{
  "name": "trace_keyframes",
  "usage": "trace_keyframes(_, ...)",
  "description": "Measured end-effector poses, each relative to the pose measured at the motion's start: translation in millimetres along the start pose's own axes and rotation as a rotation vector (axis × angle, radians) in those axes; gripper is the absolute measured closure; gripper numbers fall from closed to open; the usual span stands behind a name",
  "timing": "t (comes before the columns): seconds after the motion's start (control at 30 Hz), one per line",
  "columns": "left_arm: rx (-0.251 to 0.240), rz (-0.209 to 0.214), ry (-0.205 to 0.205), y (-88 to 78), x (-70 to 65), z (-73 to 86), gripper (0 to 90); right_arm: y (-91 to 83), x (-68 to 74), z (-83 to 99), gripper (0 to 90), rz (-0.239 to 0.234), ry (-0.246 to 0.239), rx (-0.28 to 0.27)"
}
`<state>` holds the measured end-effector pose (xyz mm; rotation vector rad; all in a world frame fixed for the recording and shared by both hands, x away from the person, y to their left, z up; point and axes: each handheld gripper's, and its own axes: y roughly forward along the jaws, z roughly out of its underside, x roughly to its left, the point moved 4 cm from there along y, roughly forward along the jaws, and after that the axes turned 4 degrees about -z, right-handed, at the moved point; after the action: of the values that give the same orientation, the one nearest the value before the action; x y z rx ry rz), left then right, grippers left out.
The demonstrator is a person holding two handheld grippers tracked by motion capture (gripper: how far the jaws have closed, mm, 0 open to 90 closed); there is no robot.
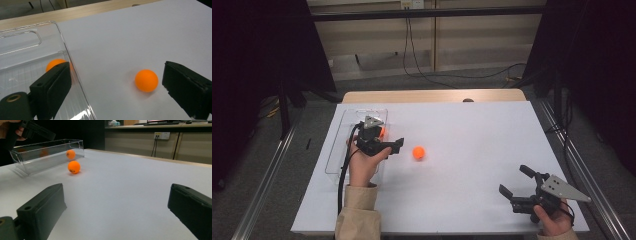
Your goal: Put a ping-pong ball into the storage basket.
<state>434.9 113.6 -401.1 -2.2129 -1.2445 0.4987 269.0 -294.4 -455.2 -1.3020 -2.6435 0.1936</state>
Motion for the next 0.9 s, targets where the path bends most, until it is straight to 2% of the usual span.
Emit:
trace_keyframes(0.43, 0.004, 0.028, 0.014, 2.7, -8.6, -1.9, 8.8, 0.1, 0.4, 0.1, 0.7, -0.001, 0.0, 0.001)
trace_keyframes(0.47, -0.006, 0.029, 0.0, 3.8, -10.7, -2.3, 8.8, 0.1, 0.5, 0.0, 0.7, -0.001, 0.001, 0.0)
trace_keyframes(0.5, 0.009, 0.033, 0.017, 3.3, -10.5, -1.8, 8.8, 0.2, 0.7, -0.2, 0.7, -0.001, 0.004, -0.002)
trace_keyframes(0.6, 0.01, 0.036, 0.024, 4.1, -12.4, -2.5, 8.8, 0.1, 0.5, -0.1, 0.7, -0.001, 0.003, -0.002)
trace_keyframes(0.63, 0.003, 0.04, 0.01, 4.9, -14.3, -2.7, 8.8, 0.1, 0.5, -0.1, 0.7, 0.0, 0.003, -0.001)
trace_keyframes(0.67, 0.007, 0.044, 0.025, 5.2, -14.4, -2.9, 8.8, 0.2, 0.5, -0.1, 0.7, 0.0, 0.004, -0.001)
trace_keyframes(0.73, -0.001, 0.051, 0.006, 7.1, -18.2, -3.4, 8.8, 0.3, 0.5, 0.0, 0.7, -0.001, 0.002, 0.0)
trace_keyframes(0.77, 0.014, 0.052, 0.027, 6.8, -17.7, -3.0, 8.8, 0.3, 0.5, 0.1, 0.7, -0.001, 0.001, 0.001)
trace_keyframes(0.8, 0.013, 0.051, 0.028, 7.7, -18.7, -3.0, 8.8, 0.3, 0.6, 0.1, 0.7, -0.001, 0.001, 0.001)
trace_keyframes(0.83, 0.004, 0.05, 0.013, 8.8, -20.3, -3.2, 8.8, 0.3, 0.6, 0.1, 0.6, -0.001, 0.001, 0.001)
trace_keyframes(0.87, 0.019, 0.055, 0.038, 8.6, -19.8, -2.9, 8.8, 0.2, 0.6, 0.1, 0.7, -0.001, 0.002, 0.001)
trace_keyframes(0.9, 0.016, 0.057, 0.031, 9.1, -21.1, -3.0, 8.8, 0.3, 0.6, 0.1, 0.7, -0.002, 0.002, 0.0)
